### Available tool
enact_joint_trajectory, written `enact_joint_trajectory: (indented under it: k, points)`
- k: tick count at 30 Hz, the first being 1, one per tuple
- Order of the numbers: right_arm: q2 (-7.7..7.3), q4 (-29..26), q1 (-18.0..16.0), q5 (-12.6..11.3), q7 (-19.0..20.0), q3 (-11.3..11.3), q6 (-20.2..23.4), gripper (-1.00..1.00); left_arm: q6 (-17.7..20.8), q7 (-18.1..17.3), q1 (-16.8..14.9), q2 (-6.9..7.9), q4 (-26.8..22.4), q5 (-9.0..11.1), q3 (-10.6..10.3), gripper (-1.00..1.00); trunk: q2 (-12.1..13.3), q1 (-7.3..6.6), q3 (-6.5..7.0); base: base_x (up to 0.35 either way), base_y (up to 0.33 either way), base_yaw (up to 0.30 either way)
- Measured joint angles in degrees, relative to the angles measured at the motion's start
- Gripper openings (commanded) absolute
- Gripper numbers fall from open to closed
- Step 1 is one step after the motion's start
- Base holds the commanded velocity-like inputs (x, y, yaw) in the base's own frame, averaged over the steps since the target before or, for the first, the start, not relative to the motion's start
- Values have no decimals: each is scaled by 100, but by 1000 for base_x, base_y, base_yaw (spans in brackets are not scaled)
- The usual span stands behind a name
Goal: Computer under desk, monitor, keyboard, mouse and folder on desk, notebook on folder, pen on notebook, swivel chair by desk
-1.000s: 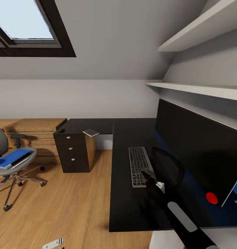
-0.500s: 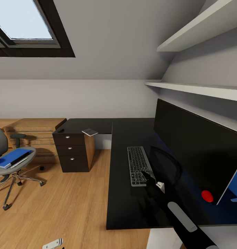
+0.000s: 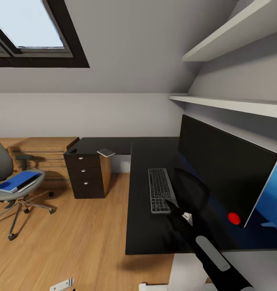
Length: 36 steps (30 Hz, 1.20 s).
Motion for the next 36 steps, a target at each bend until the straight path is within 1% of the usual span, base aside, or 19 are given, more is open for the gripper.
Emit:
enact_joint_trajectory:
  k: [17,30,34,36]
  points:
    - [1,3,0,1,9,19,0,100,14,5,0,0,0,1,2,100,0,0,0,-296,0,0]
    - [28,38,-4,13,-25,52,-2,100,22,8,0,0,0,1,1,100,0,0,0,-308,0,0]
    - [109,118,-7,33,-151,59,-16,100,31,12,0,-2,0,-1,0,100,0,0,0,-282,0,0]
    - [192,292,-13,49,-321,59,-24,100,37,18,0,-5,0,-2,-1,100,0,-1,0,-184,0,0]
